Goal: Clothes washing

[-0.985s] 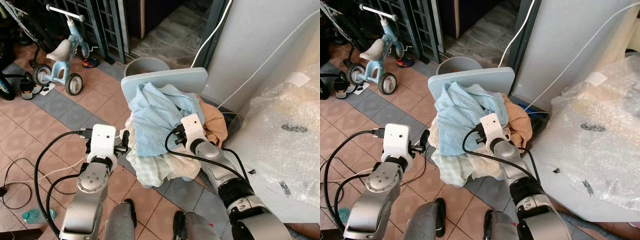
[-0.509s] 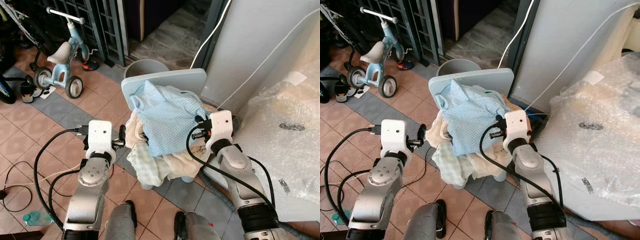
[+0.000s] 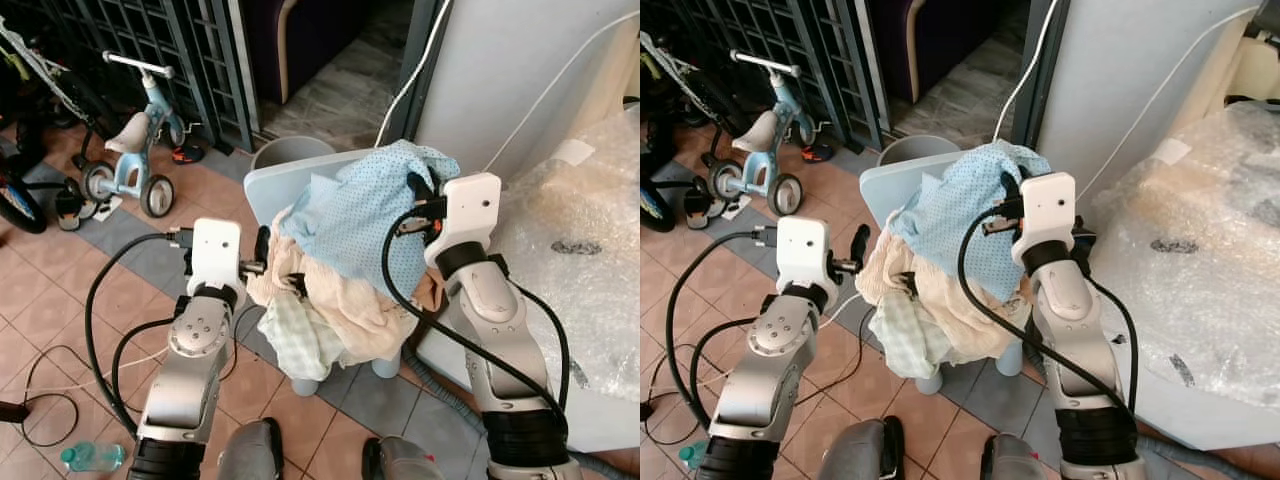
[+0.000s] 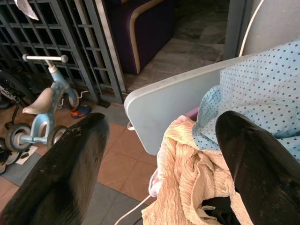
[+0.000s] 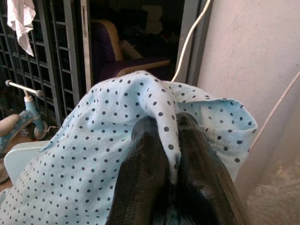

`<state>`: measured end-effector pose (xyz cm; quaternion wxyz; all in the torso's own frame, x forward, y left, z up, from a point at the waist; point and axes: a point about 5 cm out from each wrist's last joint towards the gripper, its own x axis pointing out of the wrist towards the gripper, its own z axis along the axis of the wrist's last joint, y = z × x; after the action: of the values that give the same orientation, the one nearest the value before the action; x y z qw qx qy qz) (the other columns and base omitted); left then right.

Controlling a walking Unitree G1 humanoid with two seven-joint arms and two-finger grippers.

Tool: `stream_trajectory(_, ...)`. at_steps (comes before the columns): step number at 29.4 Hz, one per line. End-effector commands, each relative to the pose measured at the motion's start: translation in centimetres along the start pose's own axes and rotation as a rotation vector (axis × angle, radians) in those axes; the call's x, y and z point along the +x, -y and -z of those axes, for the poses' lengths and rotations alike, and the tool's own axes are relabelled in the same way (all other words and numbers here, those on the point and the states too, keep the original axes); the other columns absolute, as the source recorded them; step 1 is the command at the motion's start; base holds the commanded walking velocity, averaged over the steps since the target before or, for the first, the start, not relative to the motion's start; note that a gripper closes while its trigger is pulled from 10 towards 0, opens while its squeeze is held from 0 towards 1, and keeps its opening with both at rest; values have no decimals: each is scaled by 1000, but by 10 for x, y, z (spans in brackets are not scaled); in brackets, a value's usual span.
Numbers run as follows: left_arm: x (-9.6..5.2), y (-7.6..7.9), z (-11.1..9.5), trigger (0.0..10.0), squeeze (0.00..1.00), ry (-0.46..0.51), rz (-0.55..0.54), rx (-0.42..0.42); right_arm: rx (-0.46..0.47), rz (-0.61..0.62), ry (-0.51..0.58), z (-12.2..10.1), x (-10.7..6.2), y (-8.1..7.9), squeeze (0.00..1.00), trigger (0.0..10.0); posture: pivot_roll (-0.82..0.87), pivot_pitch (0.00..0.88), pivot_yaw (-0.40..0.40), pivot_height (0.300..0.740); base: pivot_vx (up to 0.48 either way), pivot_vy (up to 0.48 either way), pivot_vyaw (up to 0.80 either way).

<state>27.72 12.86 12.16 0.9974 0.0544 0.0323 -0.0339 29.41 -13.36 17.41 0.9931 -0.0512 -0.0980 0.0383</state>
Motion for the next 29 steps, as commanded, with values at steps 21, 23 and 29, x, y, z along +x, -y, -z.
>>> stream_trajectory(21, 3, 7, 4, 10000, 0, 19, 18, -35, -260, 11, 276, -74, 56, 39, 0, 10000, -43, 60, 44, 740, 0, -289, -770)
stream_trajectory(23, 3, 7, 2, 10000, 0, 39, 32, -48, -279, -37, 297, -81, 61, 39, 0, 10000, -44, 62, 36, 740, 0, 0, -688)
stream_trajectory(29, 3, 3, -2, 10000, 0, 57, 7, -53, -282, -102, 311, -85, 65, 34, 0, 10000, -33, 74, 29, 740, 404, 0, 0)
